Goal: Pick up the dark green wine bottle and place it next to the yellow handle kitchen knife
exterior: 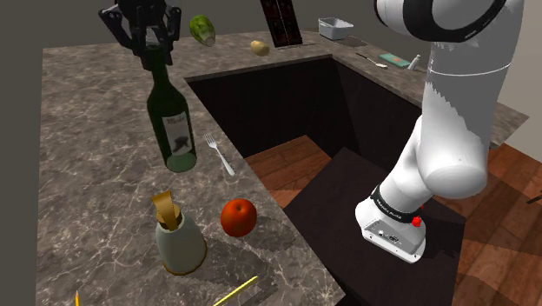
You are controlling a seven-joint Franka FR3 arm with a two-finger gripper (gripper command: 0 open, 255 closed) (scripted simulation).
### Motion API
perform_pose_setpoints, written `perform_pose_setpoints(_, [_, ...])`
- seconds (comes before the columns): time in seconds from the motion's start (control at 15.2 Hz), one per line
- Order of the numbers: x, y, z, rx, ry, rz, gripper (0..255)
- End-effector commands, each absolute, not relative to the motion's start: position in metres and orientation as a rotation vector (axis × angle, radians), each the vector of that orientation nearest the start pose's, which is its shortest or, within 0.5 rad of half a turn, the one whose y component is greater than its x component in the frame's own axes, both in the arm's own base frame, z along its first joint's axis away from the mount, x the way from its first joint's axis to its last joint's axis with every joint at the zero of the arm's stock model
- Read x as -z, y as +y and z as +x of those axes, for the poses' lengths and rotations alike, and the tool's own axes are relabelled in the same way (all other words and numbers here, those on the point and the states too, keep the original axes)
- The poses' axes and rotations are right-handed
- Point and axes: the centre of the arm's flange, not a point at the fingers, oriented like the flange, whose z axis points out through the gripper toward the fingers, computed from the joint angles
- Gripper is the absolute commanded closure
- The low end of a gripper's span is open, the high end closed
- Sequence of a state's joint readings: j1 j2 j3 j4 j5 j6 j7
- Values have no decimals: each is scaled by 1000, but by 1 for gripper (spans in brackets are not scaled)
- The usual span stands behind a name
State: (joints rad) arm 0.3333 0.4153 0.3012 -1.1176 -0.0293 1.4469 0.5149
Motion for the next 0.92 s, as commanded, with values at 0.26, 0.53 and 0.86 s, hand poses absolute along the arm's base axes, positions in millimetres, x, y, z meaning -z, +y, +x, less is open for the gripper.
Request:
perform_pose_setpoints(0.26, [-581, 413, 510, -166, -148, -3094, 255])
perform_pose_setpoints(0.53, [-581, 455, 478, -166, -148, -3094, 255])
perform_pose_setpoints(0.86, [-581, 508, 438, -166, -148, -3094, 255])
